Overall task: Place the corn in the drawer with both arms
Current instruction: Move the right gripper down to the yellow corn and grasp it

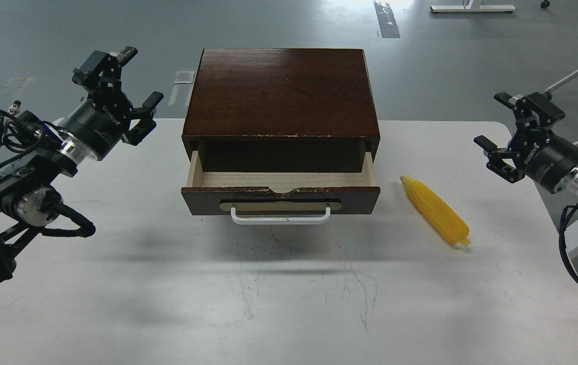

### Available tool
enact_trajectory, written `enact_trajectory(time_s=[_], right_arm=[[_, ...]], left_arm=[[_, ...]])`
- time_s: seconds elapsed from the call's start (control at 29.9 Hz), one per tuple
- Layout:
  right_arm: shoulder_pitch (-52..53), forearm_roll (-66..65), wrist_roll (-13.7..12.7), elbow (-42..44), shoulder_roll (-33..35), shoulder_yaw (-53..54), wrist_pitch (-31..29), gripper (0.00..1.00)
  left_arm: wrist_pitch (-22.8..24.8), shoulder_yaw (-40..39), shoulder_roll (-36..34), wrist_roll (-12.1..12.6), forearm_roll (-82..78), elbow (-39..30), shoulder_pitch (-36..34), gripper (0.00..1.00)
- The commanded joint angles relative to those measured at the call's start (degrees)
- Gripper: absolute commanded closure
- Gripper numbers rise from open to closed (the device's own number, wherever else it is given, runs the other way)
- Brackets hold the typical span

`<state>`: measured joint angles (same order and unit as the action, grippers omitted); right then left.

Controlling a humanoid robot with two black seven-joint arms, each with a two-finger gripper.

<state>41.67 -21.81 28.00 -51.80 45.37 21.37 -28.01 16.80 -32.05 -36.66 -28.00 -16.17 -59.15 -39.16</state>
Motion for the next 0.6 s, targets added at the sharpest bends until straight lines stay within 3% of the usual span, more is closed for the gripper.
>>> enact_trajectory(time_s=[0.0, 0.33, 0.47, 0.57], right_arm=[[2.7, -11.63, 0.0, -0.85, 2.35, -0.1, 0.01, 0.0], [11.67, -39.69, 0.0, -0.76, 3.06, -5.36, 0.01, 0.0], [17.64, -47.95, 0.0, -0.06, 0.7, -18.43, 0.49, 0.0], [19.58, -49.2, 0.0, 1.51, -1.94, -25.73, 4.87, 0.0]], left_arm=[[0.16, -0.03, -0.08, 0.0, -0.01, 0.0, 0.05, 0.01], [1.66, -0.12, -0.25, 0.0, -0.01, -0.09, 0.05, 0.01], [1.66, -0.12, -0.25, 0.0, -0.01, -0.17, 0.05, 0.01], [1.66, -0.12, -0.25, 0.0, -0.01, -0.17, 0.05, 0.01]])
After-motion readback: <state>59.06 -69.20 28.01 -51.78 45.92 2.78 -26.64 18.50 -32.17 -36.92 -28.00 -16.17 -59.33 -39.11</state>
